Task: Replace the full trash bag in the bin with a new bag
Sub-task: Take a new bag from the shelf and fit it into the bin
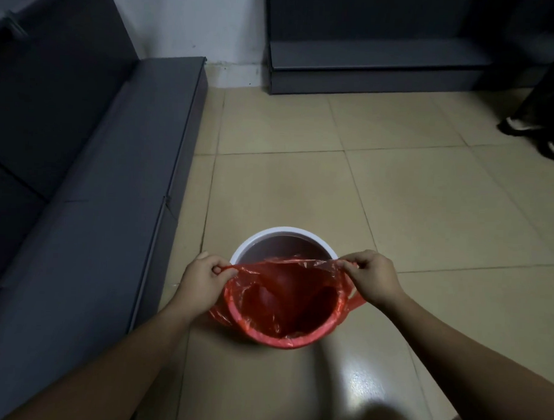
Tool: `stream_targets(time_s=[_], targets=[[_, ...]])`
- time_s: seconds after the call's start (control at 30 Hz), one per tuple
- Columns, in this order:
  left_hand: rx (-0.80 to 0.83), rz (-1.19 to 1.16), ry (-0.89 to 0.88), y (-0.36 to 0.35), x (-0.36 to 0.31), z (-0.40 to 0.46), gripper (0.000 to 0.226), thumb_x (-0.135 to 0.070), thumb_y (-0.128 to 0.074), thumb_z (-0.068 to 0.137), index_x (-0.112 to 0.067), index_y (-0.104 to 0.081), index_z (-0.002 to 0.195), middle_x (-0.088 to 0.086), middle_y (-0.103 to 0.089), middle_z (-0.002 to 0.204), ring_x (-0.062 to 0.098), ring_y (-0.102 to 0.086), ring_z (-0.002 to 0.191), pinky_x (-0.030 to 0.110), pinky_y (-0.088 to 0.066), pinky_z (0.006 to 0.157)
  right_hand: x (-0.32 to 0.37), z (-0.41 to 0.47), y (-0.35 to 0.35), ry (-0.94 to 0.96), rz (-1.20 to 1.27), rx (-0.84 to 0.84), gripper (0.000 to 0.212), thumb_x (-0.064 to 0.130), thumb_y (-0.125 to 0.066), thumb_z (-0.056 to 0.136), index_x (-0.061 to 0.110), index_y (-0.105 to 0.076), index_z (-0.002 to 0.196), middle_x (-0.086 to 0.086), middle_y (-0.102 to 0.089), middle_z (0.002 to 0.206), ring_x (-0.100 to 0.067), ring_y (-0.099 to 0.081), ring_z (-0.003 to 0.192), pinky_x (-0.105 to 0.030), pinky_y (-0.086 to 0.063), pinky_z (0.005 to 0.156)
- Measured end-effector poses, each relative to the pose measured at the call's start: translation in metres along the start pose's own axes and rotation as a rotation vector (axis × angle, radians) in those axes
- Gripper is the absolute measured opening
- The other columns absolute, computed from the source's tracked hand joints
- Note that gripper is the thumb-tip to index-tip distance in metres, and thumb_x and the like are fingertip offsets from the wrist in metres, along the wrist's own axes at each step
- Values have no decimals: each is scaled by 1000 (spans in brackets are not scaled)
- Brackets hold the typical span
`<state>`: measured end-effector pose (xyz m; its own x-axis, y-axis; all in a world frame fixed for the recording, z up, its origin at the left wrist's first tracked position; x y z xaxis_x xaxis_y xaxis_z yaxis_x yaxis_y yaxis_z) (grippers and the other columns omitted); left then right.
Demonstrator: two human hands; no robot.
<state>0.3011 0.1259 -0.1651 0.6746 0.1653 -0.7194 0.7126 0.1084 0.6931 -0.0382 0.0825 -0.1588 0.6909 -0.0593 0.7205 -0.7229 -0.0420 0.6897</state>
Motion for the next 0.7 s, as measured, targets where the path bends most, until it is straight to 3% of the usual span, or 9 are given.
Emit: stream_targets(time_s=[0.1, 0.17, 0.23, 0.27, 0.37, 0.5, 0.57, 0.63, 0.7], targets=[[-42, -14, 33, -3, 4, 16, 24, -23, -81, 78, -28, -63, 62, -4, -55, 77, 7, -56, 67, 16, -39, 63, 2, 13, -1, -89, 105, 21, 6, 28, -76, 81, 27, -82, 81, 13, -74, 74, -5, -67, 79, -24, -50, 73], [-51, -40, 70, -8, 8, 26, 22, -24, -79, 79, -24, -64, 62, -3, -59, 75, 14, -58, 67, 23, -42, 63, 4, 24, -2, -186, 224, 48, 7, 23, -78, 80, 22, -82, 75, 8, -76, 70, -5, -70, 68, -21, -53, 60], [-66, -95, 112, -14, 9, 34, 21, -24, -77, 80, -19, -65, 63, -1, -63, 69, 17, -61, 66, 26, -43, 61, 5, 35, -2, -260, 271, 87, 9, 16, -79, 80, 16, -81, 71, 7, -73, 59, 0, -63, 47, -16, -45, 42], [-87, -118, 124, -16, 7, 36, 21, -22, -77, 80, -18, -64, 64, -2, -63, 68, 17, -60, 65, 25, -43, 59, 7, 40, 0, -300, 288, 109, 7, 12, -78, 79, 13, -80, 72, 5, -71, 56, 0, -58, 43, -16, -44, 40], [-99, -127, 161, -20, 3, 38, 18, -21, -76, 80, -21, -62, 69, 1, -63, 81, 16, -60, 71, 25, -43, 62, 8, 48, 6, -457, 373, 162, 8, 5, -79, 78, 7, -75, 85, -4, -68, 69, -13, -60, 59, -33, -56, 58], [-91, -87, 146, -15, 0, 35, 15, -22, -77, 79, -20, -63, 82, 2, -56, 98, 9, -53, 81, 25, -38, 71, 9, 50, 23, -578, 443, 211, 18, 17, -79, 80, 15, -72, 97, -3, -66, 92, -21, -58, 84, -42, -52, 72], [-68, -75, 123, -12, -4, 35, 16, -21, -78, 78, -21, -66, 89, 1, -55, 101, 2, -51, 81, 22, -38, 74, 6, 51, 33, -553, 448, 147, 19, 26, -79, 79, 17, -73, 95, -4, -65, 96, -20, -58, 88, -36, -48, 74], [-14, -72, 98, -9, -8, 33, 19, -21, -80, 77, -24, -69, 93, -1, -53, 103, 1, -52, 86, 21, -38, 81, 8, 49, 35, -379, 355, 72, 19, 29, -81, 78, 20, -75, 93, -7, -71, 100, -15, -63, 90, -29, -49, 73], [46, -62, 62, -7, -12, 31, 20, -25, -82, 76, -33, -71, 92, -2, -51, 103, 7, -53, 91, 22, -39, 87, 16, 40, 28, -164, 171, 119, 26, 42, -82, 75, 30, -76, 97, -2, -68, 108, -12, -63, 98, -33, -50, 85]])
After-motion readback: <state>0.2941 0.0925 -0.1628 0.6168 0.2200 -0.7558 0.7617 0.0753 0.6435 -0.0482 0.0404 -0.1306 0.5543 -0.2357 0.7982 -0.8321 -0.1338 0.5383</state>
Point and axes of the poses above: each hand's wrist, its own z-axis towards the middle knuckle, its own y-axis out of the back of the hand, x = y × z, the point moved 1 cm from there along z, towards the middle knuckle
